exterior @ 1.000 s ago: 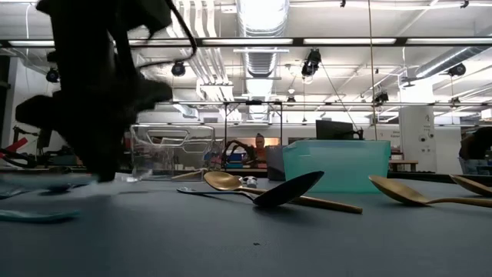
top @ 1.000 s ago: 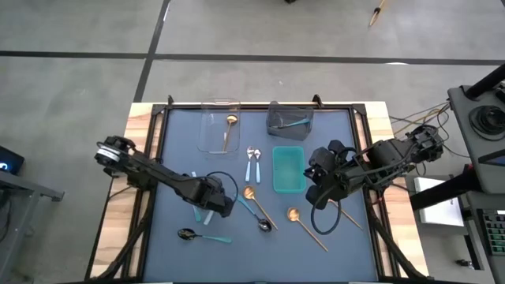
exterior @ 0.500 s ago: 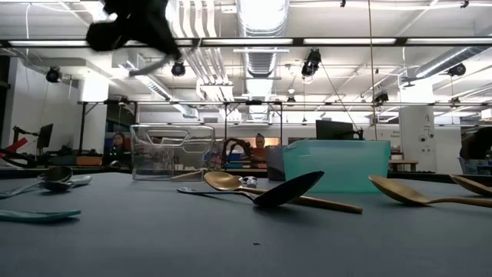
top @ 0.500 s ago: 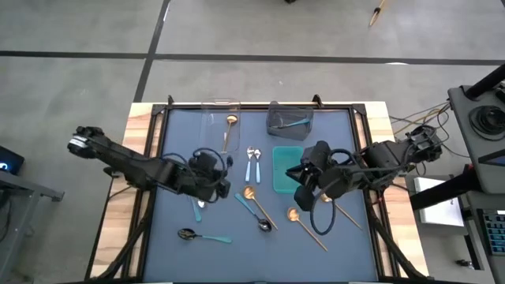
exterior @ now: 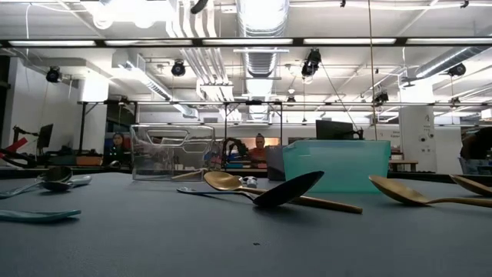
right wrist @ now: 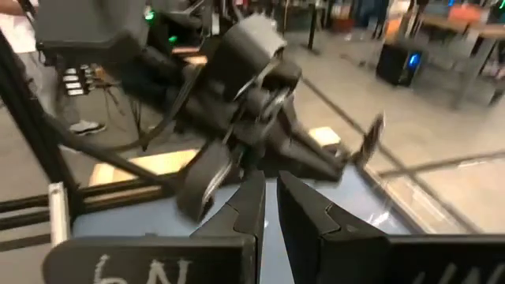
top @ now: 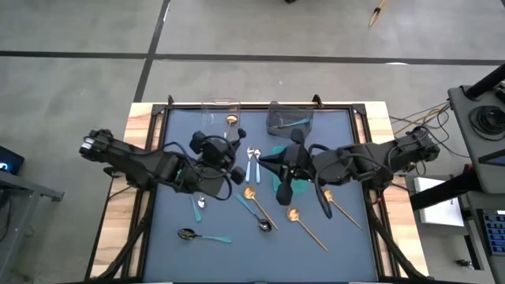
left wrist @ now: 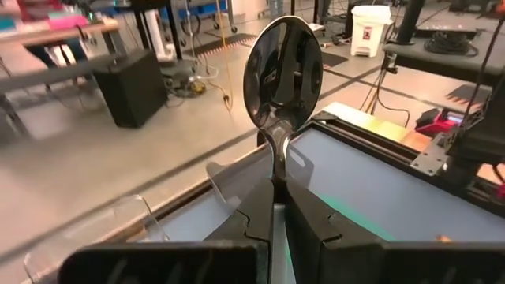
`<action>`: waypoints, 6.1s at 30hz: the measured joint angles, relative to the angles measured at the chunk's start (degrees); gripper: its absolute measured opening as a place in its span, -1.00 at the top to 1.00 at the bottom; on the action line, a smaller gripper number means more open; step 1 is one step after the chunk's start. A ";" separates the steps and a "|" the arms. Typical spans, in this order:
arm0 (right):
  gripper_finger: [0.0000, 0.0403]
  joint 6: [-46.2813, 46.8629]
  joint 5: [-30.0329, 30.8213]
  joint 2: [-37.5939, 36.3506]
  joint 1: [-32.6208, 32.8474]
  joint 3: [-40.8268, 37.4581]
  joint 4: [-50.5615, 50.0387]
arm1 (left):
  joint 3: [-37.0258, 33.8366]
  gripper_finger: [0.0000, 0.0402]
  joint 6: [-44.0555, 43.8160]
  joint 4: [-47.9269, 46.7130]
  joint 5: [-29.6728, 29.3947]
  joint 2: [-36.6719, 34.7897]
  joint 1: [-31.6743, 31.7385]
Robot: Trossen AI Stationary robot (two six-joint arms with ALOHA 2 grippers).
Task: Sort silverware by color (type)
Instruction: Put the light blue spoon into the green bin
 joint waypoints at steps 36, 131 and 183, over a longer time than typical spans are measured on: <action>0.27 -5.53 3.59 3.33 -10.03 -0.93 13.22 | 6.04 0.99 10.44 9.75 -7.13 3.44 0.31; 0.96 38.44 -25.68 -0.39 -30.37 -21.56 -26.97 | 3.81 0.29 2.06 -28.64 -4.00 -22.88 1.12; 0.96 51.31 -30.75 -0.13 -34.28 -36.51 -10.46 | -11.86 0.29 -2.04 -28.21 -4.20 -29.52 1.12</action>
